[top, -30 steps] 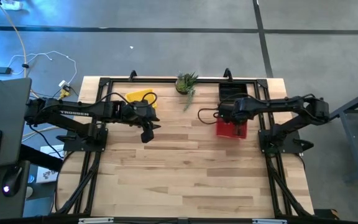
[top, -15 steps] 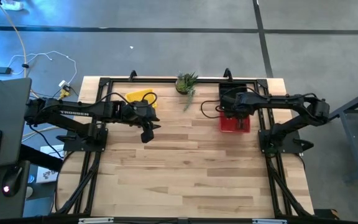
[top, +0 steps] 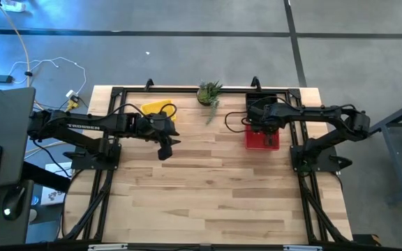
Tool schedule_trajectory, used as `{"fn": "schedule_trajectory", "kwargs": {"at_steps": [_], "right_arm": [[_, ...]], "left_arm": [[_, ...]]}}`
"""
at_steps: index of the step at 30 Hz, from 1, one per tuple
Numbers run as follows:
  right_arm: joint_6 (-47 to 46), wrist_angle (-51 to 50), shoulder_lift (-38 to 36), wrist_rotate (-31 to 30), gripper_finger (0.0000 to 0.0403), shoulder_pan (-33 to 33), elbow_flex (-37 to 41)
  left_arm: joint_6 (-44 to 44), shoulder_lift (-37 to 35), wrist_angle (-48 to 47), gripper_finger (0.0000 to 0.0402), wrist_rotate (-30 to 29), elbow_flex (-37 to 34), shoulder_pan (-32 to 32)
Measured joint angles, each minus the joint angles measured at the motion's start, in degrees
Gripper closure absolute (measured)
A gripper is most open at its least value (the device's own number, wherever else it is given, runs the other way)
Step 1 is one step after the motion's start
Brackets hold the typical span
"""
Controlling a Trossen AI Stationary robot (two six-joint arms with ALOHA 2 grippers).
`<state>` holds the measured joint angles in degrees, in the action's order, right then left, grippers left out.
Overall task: Stack baskets by color
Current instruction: Move the stacked red bins to the top right of the table, then move the stacked yellow bins to the top middle of the table
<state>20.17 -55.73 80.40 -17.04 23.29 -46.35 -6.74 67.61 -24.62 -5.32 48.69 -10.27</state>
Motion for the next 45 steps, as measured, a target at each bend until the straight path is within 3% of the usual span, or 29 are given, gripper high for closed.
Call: {"fn": "schedule_trajectory", "kwargs": {"at_steps": [9,15,22,30,45], "right_arm": [[-1.9,0.4,0.1,-2.0,0.0329,0.0,0.2],[-2.4,0.4,0.1,-2.5,0.0297,0.0,0.2],[-7.7,-2.1,0.0,-3.7,0.0294,-0.1,-2.1],[-14.1,-7.0,-0.9,-0.8,0.0293,-0.8,-6.4],[-24.6,-6.8,-3.8,0.0,0.0293,-11.5,-12.8]], "left_arm": [[2.9,0.0,-0.3,0.0271,-0.2,0.0,-1.2],[2.9,0.0,-4.0,0.0266,-4.4,0.0,-3.4],[6.4,0.0,-5.8,0.0246,-5.6,0.0,-6.5],[10.5,0.0,-7.5,0.0226,-7.0,0.0,-11.0],[13.5,6.3,-16.2,0.0225,-7.7,0.0,-19.4]]}}
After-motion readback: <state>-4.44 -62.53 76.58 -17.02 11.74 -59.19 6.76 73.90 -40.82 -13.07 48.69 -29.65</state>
